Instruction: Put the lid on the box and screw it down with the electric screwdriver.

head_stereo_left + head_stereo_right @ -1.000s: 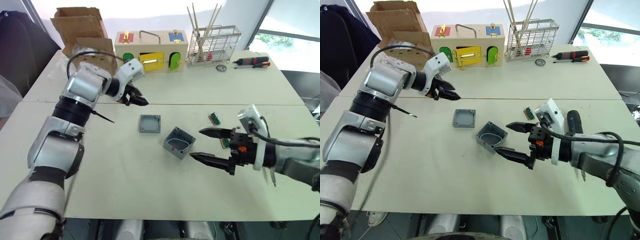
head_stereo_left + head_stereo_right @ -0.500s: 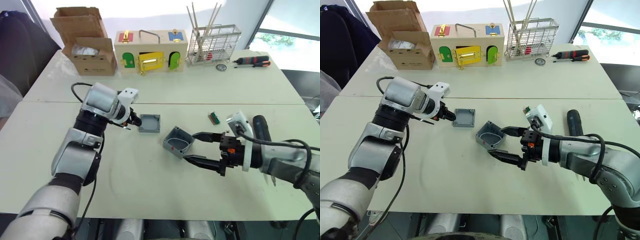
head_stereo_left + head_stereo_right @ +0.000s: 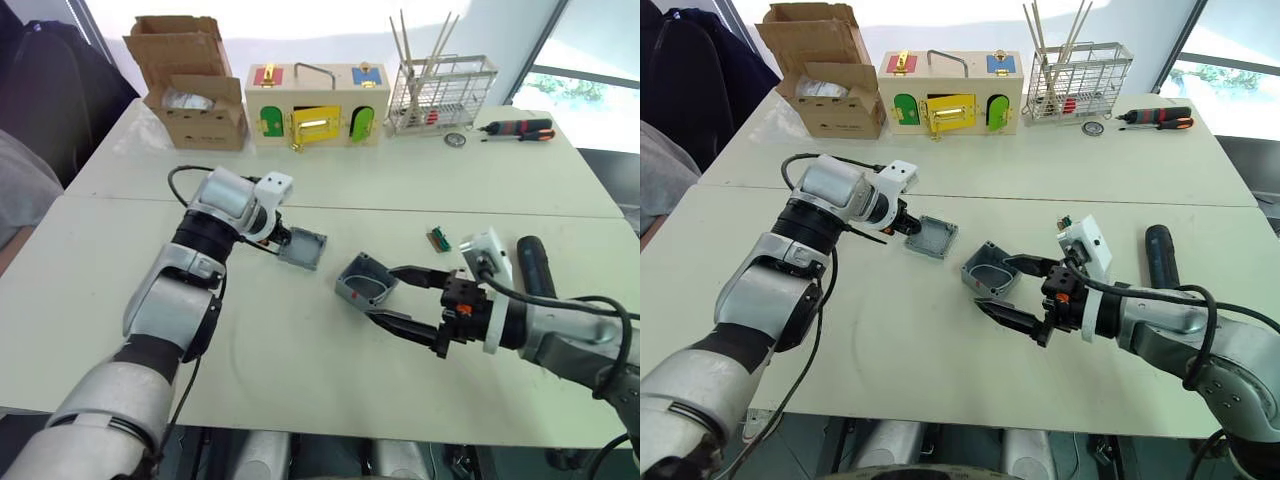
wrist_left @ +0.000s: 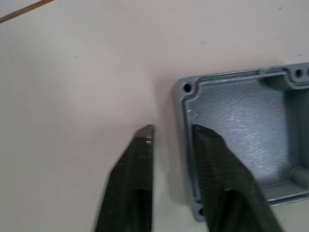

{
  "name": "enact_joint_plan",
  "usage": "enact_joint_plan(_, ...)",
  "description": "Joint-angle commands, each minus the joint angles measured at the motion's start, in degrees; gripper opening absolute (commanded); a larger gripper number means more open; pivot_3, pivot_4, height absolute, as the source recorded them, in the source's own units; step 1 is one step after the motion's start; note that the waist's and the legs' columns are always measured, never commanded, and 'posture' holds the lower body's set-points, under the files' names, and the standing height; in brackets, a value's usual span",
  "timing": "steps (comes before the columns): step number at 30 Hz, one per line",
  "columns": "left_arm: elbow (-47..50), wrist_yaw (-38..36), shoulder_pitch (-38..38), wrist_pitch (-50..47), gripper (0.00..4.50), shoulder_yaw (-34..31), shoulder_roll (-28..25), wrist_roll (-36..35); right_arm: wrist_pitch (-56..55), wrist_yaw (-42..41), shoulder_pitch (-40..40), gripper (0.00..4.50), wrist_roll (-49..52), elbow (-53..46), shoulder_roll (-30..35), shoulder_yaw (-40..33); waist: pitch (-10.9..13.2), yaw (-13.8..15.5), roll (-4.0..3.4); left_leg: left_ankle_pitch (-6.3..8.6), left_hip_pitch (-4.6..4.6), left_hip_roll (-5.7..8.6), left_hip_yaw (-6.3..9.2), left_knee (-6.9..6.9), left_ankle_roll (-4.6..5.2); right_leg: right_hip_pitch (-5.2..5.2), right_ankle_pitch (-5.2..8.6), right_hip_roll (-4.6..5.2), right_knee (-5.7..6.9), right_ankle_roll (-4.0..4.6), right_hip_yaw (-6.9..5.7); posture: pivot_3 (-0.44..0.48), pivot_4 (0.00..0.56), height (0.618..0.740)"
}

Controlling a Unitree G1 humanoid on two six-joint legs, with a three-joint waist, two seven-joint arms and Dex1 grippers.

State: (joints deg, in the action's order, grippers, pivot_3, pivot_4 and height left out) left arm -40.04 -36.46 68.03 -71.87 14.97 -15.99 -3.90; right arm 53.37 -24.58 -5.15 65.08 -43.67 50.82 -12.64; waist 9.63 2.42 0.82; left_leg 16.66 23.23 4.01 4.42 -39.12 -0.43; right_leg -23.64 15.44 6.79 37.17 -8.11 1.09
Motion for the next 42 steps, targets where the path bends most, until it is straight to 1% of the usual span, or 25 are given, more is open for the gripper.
enact_joint_plan(1, -0.8, 0.6, -1.8, -0.1, 0.06, 0.2, 1.1, -0.2, -0.6, -1.1, 0.9, 4.50, 1.7, 0.0, 1.5, -4.5, 0.0, 0.0, -0.02, 0.00, -0.02, 0.02, 0.03, 0.00, 0.00, 0.04, 0.00, 0.01, 0.00, 0.00, 0.00, 0.000, 0.150, 0.730)
enact_joint_plan(4, 1.8, 2.5, -3.0, -0.3, 0.06, -3.5, 1.5, -1.2, -1.2, -1.1, 0.9, 4.50, 5.1, 2.6, 0.6, -7.8, 0.0, 0.0, -0.02, 0.02, -0.03, 0.04, 0.08, 0.00, 0.03, 0.09, 0.00, 0.02, -0.02, 0.00, -0.01, 0.000, 0.150, 0.730)
enact_joint_plan(7, 5.9, 5.1, -4.6, 3.9, 0.06, -8.2, 1.8, -2.0, -2.4, 0.2, -1.2, 4.50, 8.7, 5.2, -1.4, -9.4, 0.0, -0.1, -0.02, 0.02, -0.04, 0.03, 0.11, 0.00, 0.04, 0.10, 0.00, 0.02, -0.02, -0.01, -0.01, 0.000, 0.150, 0.730)
enact_joint_plan(8, 7.8, 5.9, -5.4, 7.5, 0.06, -9.9, 2.0, -2.3, -3.2, 1.0, -2.7, 4.50, 9.4, 6.4, -2.5, -9.5, 0.0, 0.0, -0.02, 0.00, -0.04, 0.02, 0.11, 0.00, 0.01, 0.09, 0.00, 0.03, -0.03, -0.01, -0.01, 0.000, 0.150, 0.730)
enact_joint_plan(9, 9.5, 7.8, -6.0, 12.1, 0.06, -13.2, 2.5, -3.2, -4.5, 2.2, -4.9, 4.50, 8.9, 7.8, -4.1, -9.0, 0.0, -0.1, 0.01, -0.02, -0.03, 0.02, 0.15, 0.00, -0.02, 0.10, 0.00, 0.05, -0.02, -0.01, -0.01, 0.000, 0.150, 0.730)
enact_joint_plan(10, 11.7, 9.4, -6.8, 19.0, 0.06, -16.3, 2.9, -4.2, -5.9, 4.0, -7.8, 4.50, 7.7, 9.7, -6.4, -8.0, 0.0, -0.2, 0.05, -0.09, -0.01, 0.00, 0.18, -0.02, -0.16, 0.09, 0.00, 0.05, -0.03, -0.01, -0.01, 0.000, 0.150, 0.730)
enact_joint_plan(11, 15.0, 10.2, -8.3, 30.4, 0.06, -18.5, 3.1, -4.5, -7.5, 6.3, -11.5, 4.50, 5.4, 12.2, -9.2, -6.4, 0.1, -0.3, 0.09, -0.19, 0.04, -0.06, 0.17, -0.02, -0.32, 0.03, 0.00, 0.06, -0.07, -0.01, 0.00, 0.000, 0.150, 0.730)
enact_joint_plan(12, 18.5, 10.1, -9.4, 37.2, 0.06, -21.8, 3.8, -6.6, -8.9, 8.5, -15.5, 4.50, 2.7, 14.9, -12.4, -4.3, 0.1, -0.5, 0.15, -0.20, 0.20, -0.06, 0.15, -0.05, -0.35, -0.16, 0.00, 0.07, -0.05, -0.01, 0.00, 0.000, 0.150, 0.730)
enact_joint_plan(14, 22.8, 7.3, -10.4, 42.3, 0.06, -27.3, 5.9, -13.3, -10.6, 10.5, -22.2, 4.50, -2.9, 20.3, -17.3, 0.3, 0.1, -1.1, 0.20, -0.27, 0.46, -0.12, 0.01, 0.00, -0.47, -0.65, -0.01, 0.12, 0.07, -0.01, 0.00, 0.000, 0.150, 0.730)
enact_joint_plan(15, 23.5, 6.6, -10.7, 44.3, 0.06, -27.9, 6.7, -14.6, -11.3, 10.7, -24.7, 4.50, -5.2, 22.6, -19.1, 1.9, 0.1, -1.5, 0.18, -0.29, 0.66, -0.13, 0.00, 0.03, -0.51, -0.88, -0.01, 0.12, 0.09, 0.00, -0.01, 0.000, 0.150, 0.730)
enact_joint_plan(18, 25.9, 6.7, -11.9, 50.9, 0.06, -26.7, 8.6, -14.6, -13.0, 9.9, -29.9, 4.50, -10.1, 26.6, -22.3, 4.8, 0.1, -1.8, 0.12, -0.30, 0.76, -0.08, 0.09, 0.18, -0.52, -0.99, -0.01, 0.13, 0.10, 0.00, -0.11, 0.000, 0.150, 0.730)
enact_joint_plan(22, 31.7, 6.4, -14.4, 53.0, 0.06, -25.0, 10.5, -16.4, -13.5, 8.1, -34.1, 4.50, -12.9, 28.8, -23.6, 5.2, 0.1, -1.9, 0.12, -0.29, 0.79, 0.10, 0.06, 0.03, -0.51, -0.93, -0.02, 0.24, 0.10, 0.00, -0.11, 0.000, 0.150, 0.730)
enact_joint_plan(25, 35.0, 6.5, -16.6, 54.1, 0.06, -23.0, 10.8, -16.0, -13.5, 6.5, -35.9, 4.50, -13.9, 29.4, -23.2, 4.7, 0.1, -1.9, 0.12, -0.30, 0.79, 0.12, 0.07, -0.02, -0.49, -0.90, -0.02, 0.22, 0.11, -0.01, -0.12, 0.000, 0.150, 0.730)
enact_joint_plan(30, 37.0, 7.6, -18.5, 54.7, 0.06, -21.1, 11.1, -15.9, -11.4, 4.7, -37.2, 4.50, -13.3, 28.6, -22.0, 3.7, 0.1, -2.1, 0.12, -0.29, 0.79, 0.12, 0.11, 0.03, -0.49, -0.91, -0.02, 0.17, 0.12, -0.01, -0.13, 0.000, 0.150, 0.730)
enact_joint_plan(37, 36.9, 6.5, -18.9, 56.3, 0.06, -18.5, 10.3, -15.3, -9.9, 4.5, -36.9, 4.50, -13.5, 28.1, -22.3, 2.9, 0.1, -2.4, 0.12, -0.29, 0.79, 0.11, 0.11, 0.03, -0.48, -0.91, -0.02, 0.15, 0.13, -0.01, -0.14, 0.000, 0.150, 0.730)
enact_joint_plan(42, 36.2, 6.7, -18.6, 56.7, 0.00, -18.3, 9.9, -15.7, -11.2, 3.6, -36.2, 3.08, -15.7, 27.8, -22.6, 3.7, 0.1, -2.8, 0.12, -0.29, 0.79, 0.11, 0.12, 0.03, -0.49, -0.91, -0.02, 0.15, 0.13, -0.01, -0.14, 0.000, 0.150, 0.730)
